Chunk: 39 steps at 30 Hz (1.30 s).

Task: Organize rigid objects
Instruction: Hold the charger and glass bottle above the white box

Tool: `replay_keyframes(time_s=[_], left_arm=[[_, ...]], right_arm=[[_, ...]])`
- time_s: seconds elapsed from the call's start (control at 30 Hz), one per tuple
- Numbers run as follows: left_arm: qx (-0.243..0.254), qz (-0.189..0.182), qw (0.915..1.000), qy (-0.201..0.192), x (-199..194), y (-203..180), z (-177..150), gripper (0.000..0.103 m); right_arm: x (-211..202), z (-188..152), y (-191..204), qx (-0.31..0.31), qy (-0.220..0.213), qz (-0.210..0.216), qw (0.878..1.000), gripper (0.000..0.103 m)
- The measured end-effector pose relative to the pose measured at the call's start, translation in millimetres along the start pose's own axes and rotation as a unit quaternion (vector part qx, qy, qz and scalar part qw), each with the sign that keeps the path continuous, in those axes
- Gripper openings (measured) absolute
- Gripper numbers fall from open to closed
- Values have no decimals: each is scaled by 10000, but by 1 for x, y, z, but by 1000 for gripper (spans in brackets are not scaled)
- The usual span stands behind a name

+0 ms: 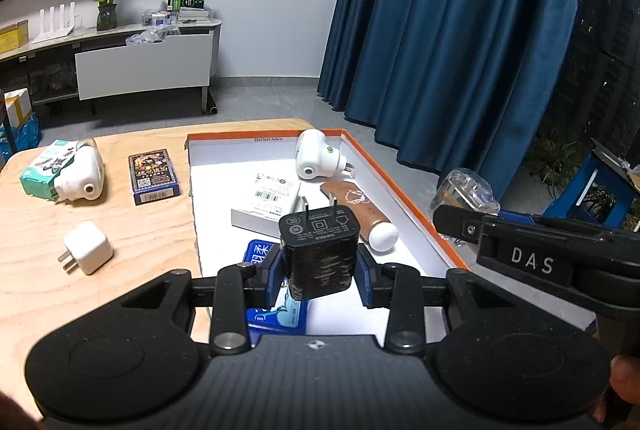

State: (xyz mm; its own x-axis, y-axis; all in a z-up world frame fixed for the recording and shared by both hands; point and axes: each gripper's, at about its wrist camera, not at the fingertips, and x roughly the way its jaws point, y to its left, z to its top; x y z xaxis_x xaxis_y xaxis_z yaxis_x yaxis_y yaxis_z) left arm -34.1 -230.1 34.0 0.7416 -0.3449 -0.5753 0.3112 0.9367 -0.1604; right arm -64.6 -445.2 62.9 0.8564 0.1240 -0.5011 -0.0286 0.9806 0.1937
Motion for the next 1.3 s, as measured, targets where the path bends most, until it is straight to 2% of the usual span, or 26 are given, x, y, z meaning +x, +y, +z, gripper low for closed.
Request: replay_keyframes(time_s=[0.67, 1.3], left_arm=[[-140, 187, 9986, -476, -34, -9, -21, 37], [-116, 151, 9979, -618, -39, -9, -24, 37]], right_arm=[[-31, -24, -6, 17, -231, 126, 9997, 37], [-31, -24, 0, -182, -298, 107, 9993, 38]])
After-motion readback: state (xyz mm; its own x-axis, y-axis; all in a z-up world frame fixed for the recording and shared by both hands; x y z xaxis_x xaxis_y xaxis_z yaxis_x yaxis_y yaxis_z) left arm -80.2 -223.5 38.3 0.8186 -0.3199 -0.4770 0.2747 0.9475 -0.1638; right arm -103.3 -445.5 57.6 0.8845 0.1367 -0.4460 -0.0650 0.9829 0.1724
